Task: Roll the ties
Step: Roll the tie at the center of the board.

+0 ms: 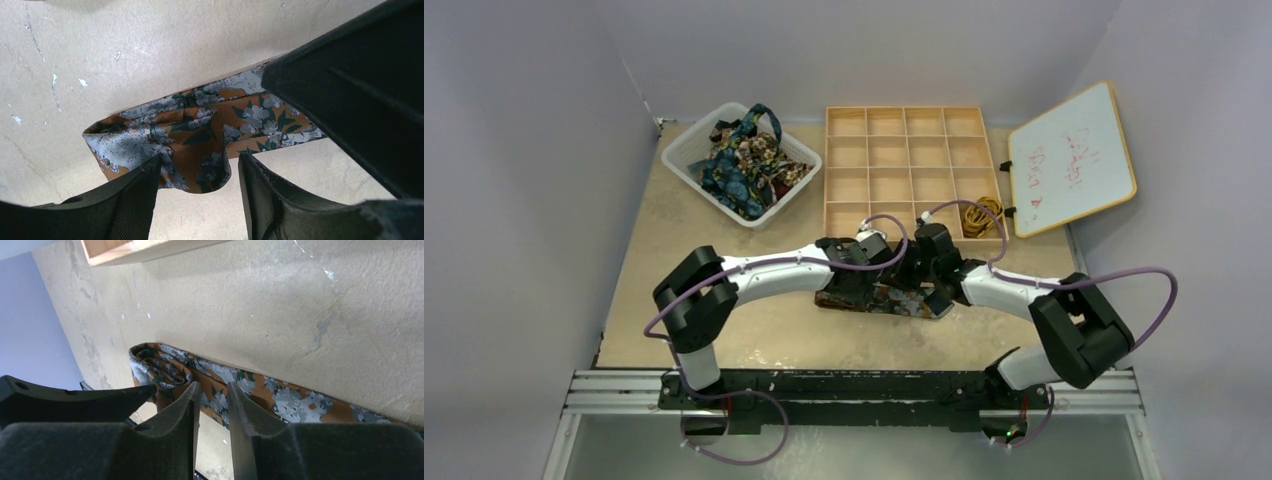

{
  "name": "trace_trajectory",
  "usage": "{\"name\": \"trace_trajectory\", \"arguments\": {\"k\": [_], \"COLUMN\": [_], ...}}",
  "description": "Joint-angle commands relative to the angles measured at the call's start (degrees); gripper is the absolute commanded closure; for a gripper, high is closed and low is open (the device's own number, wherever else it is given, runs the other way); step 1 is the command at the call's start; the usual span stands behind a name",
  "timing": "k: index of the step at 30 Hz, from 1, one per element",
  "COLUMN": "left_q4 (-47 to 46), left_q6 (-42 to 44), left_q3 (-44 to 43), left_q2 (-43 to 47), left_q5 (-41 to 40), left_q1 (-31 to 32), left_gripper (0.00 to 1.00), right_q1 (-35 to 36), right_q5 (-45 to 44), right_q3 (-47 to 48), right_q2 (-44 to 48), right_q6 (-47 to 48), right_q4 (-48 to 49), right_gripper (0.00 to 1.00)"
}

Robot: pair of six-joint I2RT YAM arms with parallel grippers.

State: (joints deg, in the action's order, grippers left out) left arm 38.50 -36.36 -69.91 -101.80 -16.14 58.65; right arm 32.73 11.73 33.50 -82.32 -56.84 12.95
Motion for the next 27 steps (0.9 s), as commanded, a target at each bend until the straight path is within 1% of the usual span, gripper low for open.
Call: {"name": "trace_trajectory", "arguments": {"k": [1, 7, 12, 14, 16, 19, 22, 27], "left_q4": [-1.7, -2.8, -6.3, -8.4, -10.0, -12.8, -15.3, -17.7], "left_q6": [-0.6, -1.3, -1.6, -1.7, -2.1, -2.7, -3.5, -3.8], "left_q3": [-2.7, -1.3, 3.6, 6.5, 9.4, 14.1, 19.1, 24.6], "left_q2": [0.5, 7.4, 14.7, 17.7, 20.6, 25.1, 30.0, 36.3], "left_q5": [2.8, 3.1, 5.5, 7.6, 10.0, 13.4, 15.8, 20.9], "left_q1": [0.3, 0.2, -1.3, -3.0, -5.3, -9.1, -12.8, -18.1], "left_gripper": [0.43, 0.34, 0.28, 0.27, 0.27, 0.26, 0.21, 0.12], "right_q1": [-0.3, -0.3, -0.3, -0.2, -0.2, 0.0, 0.9, 5.3], "right_q5": [1.2, 3.0, 3.5, 4.9, 8.1, 10.8, 11.2, 8.7], "right_q3": [-1.5, -3.9, -4.8, -5.1, -5.5, -5.4, -5.3, -2.7], "right_q2": [2.5, 6.5, 8.3, 8.4, 7.8, 6.7, 6.3, 3.4], "right_q6": [1.2, 1.2, 1.6, 1.8, 2.0, 2.1, 1.5, 1.1], "right_q4": [0.1, 1.8, 3.3, 5.2, 7.4, 9.5, 11.0, 9.7], "right_gripper": [0.69, 0.52, 0.48, 0.45, 0.41, 0.32, 0.25, 0.24]}}
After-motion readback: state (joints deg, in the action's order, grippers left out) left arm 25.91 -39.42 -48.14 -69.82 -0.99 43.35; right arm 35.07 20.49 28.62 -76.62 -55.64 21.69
